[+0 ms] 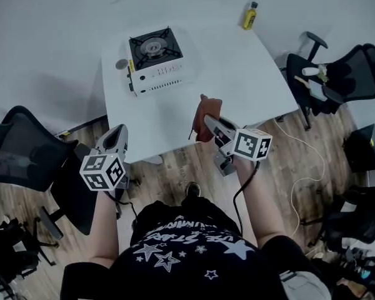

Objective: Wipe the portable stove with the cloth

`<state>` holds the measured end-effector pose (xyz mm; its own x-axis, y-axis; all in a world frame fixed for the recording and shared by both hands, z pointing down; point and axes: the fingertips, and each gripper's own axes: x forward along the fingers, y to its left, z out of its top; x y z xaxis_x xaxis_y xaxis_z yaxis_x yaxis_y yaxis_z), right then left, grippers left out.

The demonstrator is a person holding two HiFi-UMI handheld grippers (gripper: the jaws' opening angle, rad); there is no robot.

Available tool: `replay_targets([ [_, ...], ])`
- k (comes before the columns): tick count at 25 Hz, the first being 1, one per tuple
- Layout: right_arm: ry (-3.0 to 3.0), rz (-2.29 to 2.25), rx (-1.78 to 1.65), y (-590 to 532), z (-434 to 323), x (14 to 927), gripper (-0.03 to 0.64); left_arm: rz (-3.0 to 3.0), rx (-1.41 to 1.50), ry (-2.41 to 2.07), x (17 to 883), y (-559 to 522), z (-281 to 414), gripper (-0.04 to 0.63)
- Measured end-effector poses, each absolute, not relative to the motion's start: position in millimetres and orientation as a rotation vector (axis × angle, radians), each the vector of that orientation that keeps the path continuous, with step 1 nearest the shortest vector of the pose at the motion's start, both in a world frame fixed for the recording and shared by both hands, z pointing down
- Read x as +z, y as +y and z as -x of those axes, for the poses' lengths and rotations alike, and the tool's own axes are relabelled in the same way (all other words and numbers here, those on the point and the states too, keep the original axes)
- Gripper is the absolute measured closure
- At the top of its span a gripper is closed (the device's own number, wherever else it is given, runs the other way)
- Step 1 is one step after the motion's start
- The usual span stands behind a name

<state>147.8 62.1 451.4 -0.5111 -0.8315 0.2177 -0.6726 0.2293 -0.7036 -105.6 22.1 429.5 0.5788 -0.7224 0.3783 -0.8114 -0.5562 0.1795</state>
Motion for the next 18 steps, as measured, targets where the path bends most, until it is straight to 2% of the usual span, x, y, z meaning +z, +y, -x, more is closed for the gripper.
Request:
replay_targets([
  [18,2.414,1.333,-1.174,-28.6,-150.0,455.4,0.555,-2.406,0.312,-1.364,434.2,-39.7,95.2,0.589],
])
